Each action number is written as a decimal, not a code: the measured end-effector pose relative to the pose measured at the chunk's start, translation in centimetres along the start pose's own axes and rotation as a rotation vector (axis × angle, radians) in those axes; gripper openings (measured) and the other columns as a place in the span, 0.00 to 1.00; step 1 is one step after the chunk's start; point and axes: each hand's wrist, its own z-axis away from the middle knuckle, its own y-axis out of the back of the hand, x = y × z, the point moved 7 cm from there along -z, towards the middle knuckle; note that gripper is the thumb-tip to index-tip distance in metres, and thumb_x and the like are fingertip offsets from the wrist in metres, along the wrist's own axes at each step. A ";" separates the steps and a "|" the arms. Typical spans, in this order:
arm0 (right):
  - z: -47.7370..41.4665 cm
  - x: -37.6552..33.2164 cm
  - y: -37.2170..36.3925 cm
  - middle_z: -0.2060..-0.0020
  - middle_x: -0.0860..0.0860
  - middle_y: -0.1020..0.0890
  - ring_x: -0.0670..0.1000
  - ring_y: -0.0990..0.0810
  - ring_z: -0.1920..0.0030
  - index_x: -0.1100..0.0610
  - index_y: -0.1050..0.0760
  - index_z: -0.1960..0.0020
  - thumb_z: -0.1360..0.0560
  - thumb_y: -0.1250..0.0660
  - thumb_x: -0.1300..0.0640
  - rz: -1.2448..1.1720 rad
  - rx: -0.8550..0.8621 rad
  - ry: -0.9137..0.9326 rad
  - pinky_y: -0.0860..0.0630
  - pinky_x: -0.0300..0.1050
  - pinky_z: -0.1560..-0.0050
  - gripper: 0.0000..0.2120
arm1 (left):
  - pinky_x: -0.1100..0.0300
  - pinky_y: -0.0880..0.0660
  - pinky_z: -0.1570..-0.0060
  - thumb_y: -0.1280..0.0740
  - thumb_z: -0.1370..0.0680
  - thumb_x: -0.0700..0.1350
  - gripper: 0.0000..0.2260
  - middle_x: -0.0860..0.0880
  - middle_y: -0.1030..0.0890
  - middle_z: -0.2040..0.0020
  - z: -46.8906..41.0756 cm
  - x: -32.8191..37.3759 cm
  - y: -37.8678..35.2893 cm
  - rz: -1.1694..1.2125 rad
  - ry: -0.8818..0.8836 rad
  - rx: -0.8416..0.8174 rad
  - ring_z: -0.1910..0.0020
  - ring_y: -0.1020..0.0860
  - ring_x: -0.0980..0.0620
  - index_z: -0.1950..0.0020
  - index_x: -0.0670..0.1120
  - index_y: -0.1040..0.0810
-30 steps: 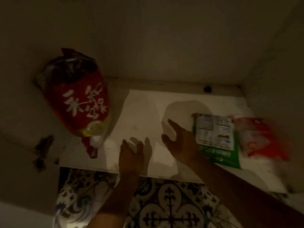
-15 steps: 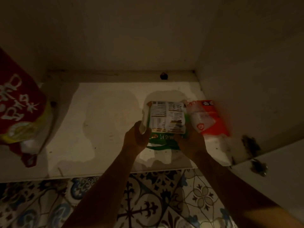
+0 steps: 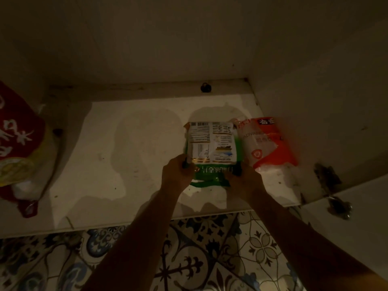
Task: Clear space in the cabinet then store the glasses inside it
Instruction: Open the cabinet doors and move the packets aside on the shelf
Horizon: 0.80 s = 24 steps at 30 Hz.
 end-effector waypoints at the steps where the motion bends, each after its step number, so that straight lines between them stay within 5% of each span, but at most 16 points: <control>1: 0.0 -0.1 0.0 0.36 0.55 0.19 0.57 0.21 0.36 0.55 0.27 0.31 0.20 0.31 0.52 -0.002 -0.001 -0.001 0.28 0.44 0.44 0.20 | 0.58 0.25 0.47 0.34 0.18 0.51 0.14 0.46 0.15 0.40 0.0 0.0 0.2 0.009 -0.006 0.019 0.43 0.18 0.44 0.35 0.48 0.20; 11: 0.1 -1.0 -1.1 0.38 0.55 0.18 0.57 0.20 0.39 0.56 0.25 0.33 0.21 0.32 0.56 -0.005 -0.026 0.002 0.29 0.42 0.48 0.16 | 0.64 0.26 0.48 0.29 0.21 0.44 0.11 0.48 0.14 0.42 0.2 -1.3 2.3 0.096 0.023 0.115 0.45 0.16 0.48 0.40 0.48 0.15; 20: 1.3 -4.0 -4.9 0.40 0.55 0.17 0.57 0.19 0.41 0.57 0.26 0.34 0.20 0.33 0.54 0.122 -0.064 0.081 0.29 0.40 0.51 0.15 | 0.50 0.19 0.43 0.30 0.24 0.34 0.12 0.45 0.13 0.49 0.8 -6.1 5.6 0.246 0.129 0.196 0.48 0.15 0.43 0.45 0.46 0.13; 24: 1.9 -6.0 -7.2 0.39 0.56 0.18 0.59 0.19 0.40 0.58 0.27 0.33 0.19 0.34 0.53 0.179 -0.086 0.127 0.27 0.43 0.49 0.17 | 0.66 0.24 0.49 0.28 0.25 0.34 0.10 0.47 0.13 0.50 0.9 -8.3 8.1 0.225 0.166 0.269 0.53 0.18 0.52 0.47 0.45 0.13</control>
